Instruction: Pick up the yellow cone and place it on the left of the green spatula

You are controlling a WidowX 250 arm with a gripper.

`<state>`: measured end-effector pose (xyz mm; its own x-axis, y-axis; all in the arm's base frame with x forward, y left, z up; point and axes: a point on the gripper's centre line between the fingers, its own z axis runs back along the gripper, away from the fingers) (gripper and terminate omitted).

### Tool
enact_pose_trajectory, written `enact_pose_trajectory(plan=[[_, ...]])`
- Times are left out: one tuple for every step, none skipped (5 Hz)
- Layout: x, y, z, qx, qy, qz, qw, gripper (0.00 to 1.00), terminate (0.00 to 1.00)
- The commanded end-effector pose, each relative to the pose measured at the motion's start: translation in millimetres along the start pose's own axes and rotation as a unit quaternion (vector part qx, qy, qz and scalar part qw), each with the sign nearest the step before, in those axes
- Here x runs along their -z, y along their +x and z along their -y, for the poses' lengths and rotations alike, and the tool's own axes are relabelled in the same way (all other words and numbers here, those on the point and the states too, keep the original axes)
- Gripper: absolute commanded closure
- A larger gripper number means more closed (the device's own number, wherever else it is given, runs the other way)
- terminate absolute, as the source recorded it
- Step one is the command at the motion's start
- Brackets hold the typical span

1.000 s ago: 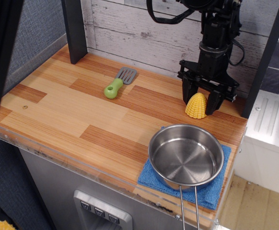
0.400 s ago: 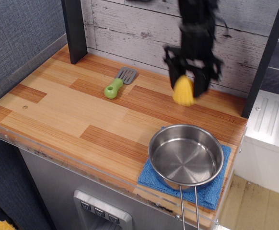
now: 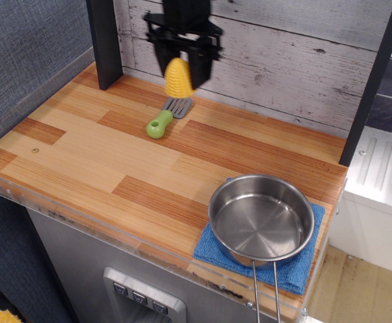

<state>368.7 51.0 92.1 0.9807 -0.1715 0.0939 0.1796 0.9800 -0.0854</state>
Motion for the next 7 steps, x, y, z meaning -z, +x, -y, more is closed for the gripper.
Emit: enact_pose_trajectory(plan=[[-3, -27, -84, -0.024, 0.026, 0.020, 0.9992, 1.00, 0.00], [5, -25, -97, -0.032, 0.041, 0.025, 0.9983, 1.00, 0.00], [13, -20, -110, -0.043, 0.039, 0.028, 0.9979, 1.00, 0.00], [19, -12, -112, -0.048, 0.029, 0.033, 0.9979, 1.00, 0.00], [27, -7, -112, -0.047, 0.027, 0.026, 0.9982, 1.00, 0.00], [39, -9, -114, -0.056, 0.028, 0.006, 0.9980, 1.00, 0.00], [45, -11, -116, -0.060, 0.026, -0.016, 0.9977, 0.00, 0.00]])
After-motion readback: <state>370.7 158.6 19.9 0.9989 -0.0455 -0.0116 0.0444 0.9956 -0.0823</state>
